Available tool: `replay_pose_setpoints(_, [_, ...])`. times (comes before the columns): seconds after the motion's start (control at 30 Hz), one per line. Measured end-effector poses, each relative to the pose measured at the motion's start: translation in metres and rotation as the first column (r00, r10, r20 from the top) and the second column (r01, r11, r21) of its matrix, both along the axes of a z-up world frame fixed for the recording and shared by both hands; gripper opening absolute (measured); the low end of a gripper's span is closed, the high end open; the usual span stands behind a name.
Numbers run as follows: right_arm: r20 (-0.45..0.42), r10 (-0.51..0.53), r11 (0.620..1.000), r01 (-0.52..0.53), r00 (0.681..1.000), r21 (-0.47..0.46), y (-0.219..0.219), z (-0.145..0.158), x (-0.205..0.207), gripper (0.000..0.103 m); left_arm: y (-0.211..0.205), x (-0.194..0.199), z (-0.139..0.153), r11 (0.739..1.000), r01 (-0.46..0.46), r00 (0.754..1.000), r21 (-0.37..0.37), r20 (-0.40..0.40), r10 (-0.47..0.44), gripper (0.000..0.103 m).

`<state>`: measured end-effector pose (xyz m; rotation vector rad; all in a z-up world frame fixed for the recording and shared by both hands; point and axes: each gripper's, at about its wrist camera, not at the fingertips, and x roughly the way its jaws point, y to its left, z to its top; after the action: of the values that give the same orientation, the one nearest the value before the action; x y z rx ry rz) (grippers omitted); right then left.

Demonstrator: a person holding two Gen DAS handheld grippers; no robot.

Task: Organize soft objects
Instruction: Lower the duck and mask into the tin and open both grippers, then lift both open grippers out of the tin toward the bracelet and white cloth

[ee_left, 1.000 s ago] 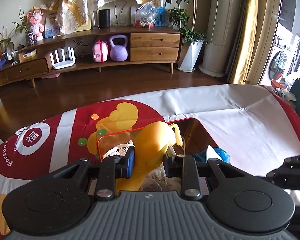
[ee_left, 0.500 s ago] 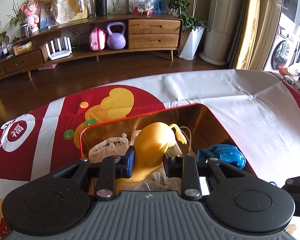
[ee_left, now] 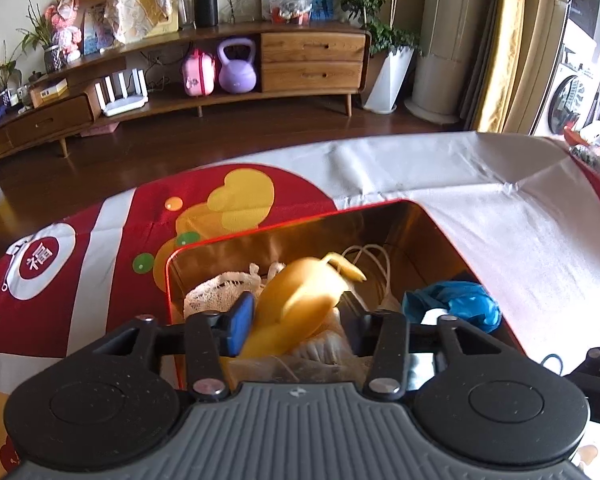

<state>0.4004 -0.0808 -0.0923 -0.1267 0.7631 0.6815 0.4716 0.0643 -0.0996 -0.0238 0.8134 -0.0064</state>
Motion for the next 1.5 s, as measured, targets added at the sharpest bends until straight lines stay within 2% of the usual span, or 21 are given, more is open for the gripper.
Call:
replay_pose_setpoints(0.07, [-0.002,-0.003,1.0,0.003,1.0,-0.001,-0.001,0.001,-0.002,0.029,0.0,-0.005,0.005,1.0,0.004,1.0,-0.008,0.023,-0.004,0.06])
replay_pose_setpoints(0.43, [0.034,-0.017,1.0,0.016,0.999,0.006,-0.016,0.026,-0.028,0.04,0.002,-0.043,0.039,1.0,-0.001,0.997,-0.021,0.071,0.002,0.06])
replay_pose_setpoints(0.7, [0.062,-0.032,0.999,0.03,0.998,0.023,-0.035,0.054,-0.061,0.049,-0.007,-0.089,0.065,1.0,0.014,0.995,-0.008,0.099,-0.013,0.06])
replay_pose_setpoints(1.07, [0.085,-0.047,0.997,0.042,0.995,0.058,-0.062,0.079,-0.109,0.056,-0.024,-0.16,0.097,0.999,0.045,0.989,-0.017,0.143,-0.042,0.06])
replay_pose_setpoints(1.2, [0.088,-0.058,0.996,0.052,0.994,0.076,-0.074,0.083,-0.127,0.062,-0.029,-0.181,0.102,0.998,0.066,0.988,-0.025,0.142,-0.062,0.06])
replay_pose_setpoints(1.43, [0.085,-0.079,0.993,0.072,0.993,0.091,-0.095,0.082,-0.153,0.064,-0.042,-0.218,0.102,0.996,0.085,0.987,-0.036,0.137,-0.08,0.06])
replay_pose_setpoints(1.5, [0.084,-0.081,0.993,0.073,0.993,0.091,-0.099,0.08,-0.161,0.066,-0.045,-0.226,0.101,0.995,0.09,0.987,-0.043,0.137,-0.083,0.067])
